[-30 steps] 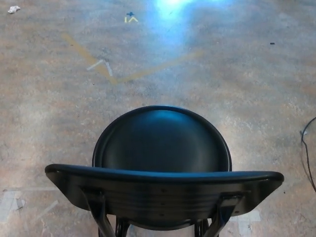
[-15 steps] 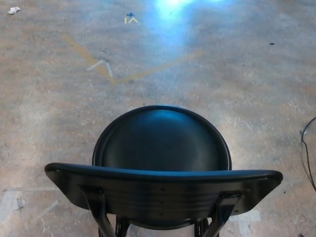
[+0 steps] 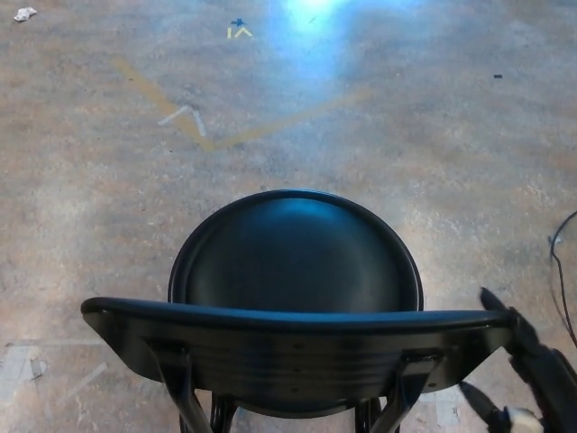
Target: Use the right hand to rotate the back of the chair to its left.
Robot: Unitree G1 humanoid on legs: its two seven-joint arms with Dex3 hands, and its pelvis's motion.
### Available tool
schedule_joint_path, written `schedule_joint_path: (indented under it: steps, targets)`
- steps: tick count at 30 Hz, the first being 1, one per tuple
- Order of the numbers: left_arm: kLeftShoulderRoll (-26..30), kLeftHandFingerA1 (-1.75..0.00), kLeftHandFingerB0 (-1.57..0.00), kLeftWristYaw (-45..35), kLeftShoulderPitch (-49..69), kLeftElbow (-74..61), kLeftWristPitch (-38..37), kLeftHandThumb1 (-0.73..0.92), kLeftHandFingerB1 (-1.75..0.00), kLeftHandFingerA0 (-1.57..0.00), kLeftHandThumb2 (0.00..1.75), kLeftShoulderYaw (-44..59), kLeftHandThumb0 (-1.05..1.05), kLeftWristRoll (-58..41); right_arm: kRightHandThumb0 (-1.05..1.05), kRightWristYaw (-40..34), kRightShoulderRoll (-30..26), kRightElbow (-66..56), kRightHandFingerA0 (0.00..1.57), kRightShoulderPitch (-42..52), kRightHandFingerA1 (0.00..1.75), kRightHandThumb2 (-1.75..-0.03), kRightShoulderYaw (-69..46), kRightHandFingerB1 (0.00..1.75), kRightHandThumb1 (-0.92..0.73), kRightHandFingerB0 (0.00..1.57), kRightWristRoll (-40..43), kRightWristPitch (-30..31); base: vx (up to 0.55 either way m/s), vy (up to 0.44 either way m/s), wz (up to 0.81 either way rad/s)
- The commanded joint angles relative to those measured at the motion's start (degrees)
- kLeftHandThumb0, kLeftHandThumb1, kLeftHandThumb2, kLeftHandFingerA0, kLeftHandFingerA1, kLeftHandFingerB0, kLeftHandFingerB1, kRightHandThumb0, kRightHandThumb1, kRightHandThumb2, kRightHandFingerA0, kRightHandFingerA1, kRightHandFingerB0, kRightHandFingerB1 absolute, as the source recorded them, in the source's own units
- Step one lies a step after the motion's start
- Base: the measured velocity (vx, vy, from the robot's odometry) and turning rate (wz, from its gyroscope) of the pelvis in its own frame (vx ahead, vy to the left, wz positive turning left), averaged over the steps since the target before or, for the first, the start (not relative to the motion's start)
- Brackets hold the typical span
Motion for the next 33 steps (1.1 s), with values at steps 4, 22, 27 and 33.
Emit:
schedule_joint_path:
  steps: [4,22,27,33]
  targets:
    - [0.4,-0.48,-0.62,0.4,-0.1,0.2,0.0,0.80,-0.45,-0.67,0.64,0.3,-0.44,0.0,-1.03,0.3,-1.3,-7.7,0.00,1.9,0.00,-0.72,3.4,0.00,-0.67,0.00,-4.7,2.8,0.00,0.000,0.00]
    - [0.7,-0.67,-0.49,0.1,-0.7,0.0,-0.1,0.64,-0.60,-0.62,1.04,0.7,-0.40,-0.2,-1.04,1.8,3.9,-19.1,0.00,-3.5,0.06,-1.03,15.4,0.00,-0.61,0.00,-14.2,10.2,0.00,0.000,0.00]
    - [1.0,-0.67,-0.53,0.3,-1.2,0.0,0.2,0.66,-0.61,-0.63,1.04,1.1,-0.41,-0.5,-1.05,0.8,7.8,-18.4,0.00,-7.5,0.12,-1.02,20.6,0.00,-0.60,0.00,-17.6,11.8,0.00,0.000,0.00]
    - [1.5,-0.49,-0.64,-0.3,-1.2,0.2,0.2,0.81,-0.45,-0.70,0.64,0.8,-0.46,0.0,-1.05,1.8,10.4,-17.2,0.00,-10.6,0.09,-1.01,24.0,0.00,-0.60,0.00,-18.9,13.0,0.00,0.000,0.00]
